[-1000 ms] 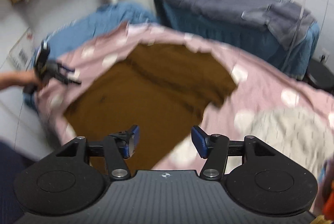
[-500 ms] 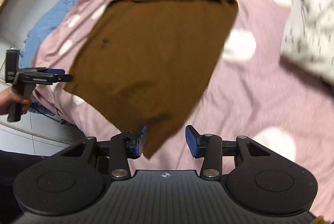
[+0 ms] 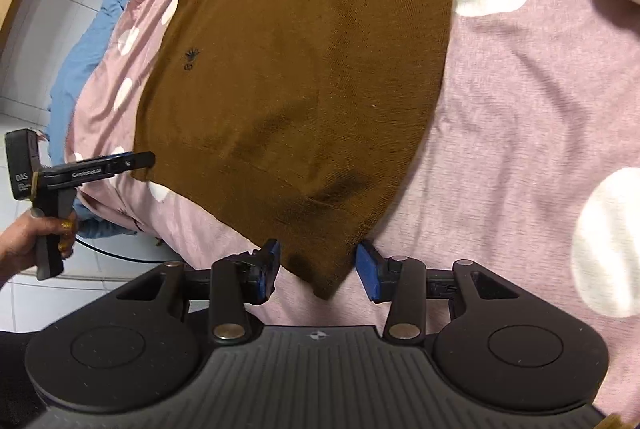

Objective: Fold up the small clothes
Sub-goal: 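Grasp the sweater hem with the right gripper while the left gripper grasps the hem, then fold the hem up toward the collar with both grippers and release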

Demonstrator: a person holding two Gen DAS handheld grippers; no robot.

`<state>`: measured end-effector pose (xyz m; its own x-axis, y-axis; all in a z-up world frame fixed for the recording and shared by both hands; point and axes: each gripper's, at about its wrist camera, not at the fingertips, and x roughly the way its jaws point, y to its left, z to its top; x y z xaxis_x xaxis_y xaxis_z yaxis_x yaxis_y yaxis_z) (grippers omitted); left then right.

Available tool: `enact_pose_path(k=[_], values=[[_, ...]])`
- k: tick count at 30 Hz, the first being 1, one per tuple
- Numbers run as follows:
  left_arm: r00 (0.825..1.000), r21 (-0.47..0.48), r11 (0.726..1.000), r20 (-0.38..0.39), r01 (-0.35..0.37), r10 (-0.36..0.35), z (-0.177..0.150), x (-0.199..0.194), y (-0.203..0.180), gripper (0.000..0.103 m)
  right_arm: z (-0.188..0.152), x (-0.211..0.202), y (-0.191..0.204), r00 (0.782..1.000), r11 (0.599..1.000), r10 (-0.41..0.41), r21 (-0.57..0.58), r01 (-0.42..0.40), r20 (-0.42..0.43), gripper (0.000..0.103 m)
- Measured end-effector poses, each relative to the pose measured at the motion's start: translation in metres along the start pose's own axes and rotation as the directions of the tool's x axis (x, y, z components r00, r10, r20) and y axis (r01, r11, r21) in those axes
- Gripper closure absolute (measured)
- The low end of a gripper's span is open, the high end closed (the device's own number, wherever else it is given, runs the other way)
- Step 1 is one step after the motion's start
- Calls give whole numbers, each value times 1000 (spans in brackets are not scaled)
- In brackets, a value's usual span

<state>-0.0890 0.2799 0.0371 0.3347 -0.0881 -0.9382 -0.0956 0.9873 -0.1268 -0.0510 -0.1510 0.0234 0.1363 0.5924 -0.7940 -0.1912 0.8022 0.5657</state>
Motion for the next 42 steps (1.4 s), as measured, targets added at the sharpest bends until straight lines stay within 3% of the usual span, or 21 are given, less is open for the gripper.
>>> enact_pose_path(k=[2,4,7,8,12,16,22,26,29,32,38,40,41,42], values=[[1000,-29,1000,-1,12,-12,2,-2,3,80,1,1,-4,1000,1000,14,13,-14,2,34],[999,-68,997,-11,35,-36,4,-1,7,86,2,3,-4,1000,1000,19,20,-19,-5,61],[999,-63,997,-19,33,-34,6,1,7,95,2,7,-7,999,999,32,42,-30,-30,92],[999,-70,997,-20,39,-40,7,0,7,96,2,6,-8,999,998,41,46,-40,-29,96],[998,-126,990,-3,67,-68,17,-5,10,97,7,-5,-4,997,997,73,37,-74,17,96],[992,-99,991,95,89,-80,60,-13,5,97,38,-25,2,988,994,103,30,-107,114,96],[957,-100,985,267,143,-112,182,10,1,97,141,-46,-6,944,998,57,-14,-56,324,96],[941,-54,991,325,121,-97,270,33,-17,97,224,-51,-18,901,1000,7,-2,-7,434,97],[940,-69,991,328,117,-89,323,55,-28,97,273,-51,-28,873,999,-40,40,23,486,97],[954,-73,993,292,93,-68,364,78,-40,97,308,-40,-39,874,994,-66,107,16,482,97],[969,-110,992,243,66,-37,397,116,-44,96,339,-23,-53,868,985,-137,155,70,478,97],[977,-120,993,215,22,4,402,126,-43,92,349,-15,-56,871,981,-168,165,102,461,95],[976,-128,992,214,-4,32,405,128,-41,84,353,-13,-58,871,977,-193,172,127,451,94],[973,-139,989,218,-42,72,406,130,-39,63,357,-10,-60,867,971,-219,183,151,447,85]])
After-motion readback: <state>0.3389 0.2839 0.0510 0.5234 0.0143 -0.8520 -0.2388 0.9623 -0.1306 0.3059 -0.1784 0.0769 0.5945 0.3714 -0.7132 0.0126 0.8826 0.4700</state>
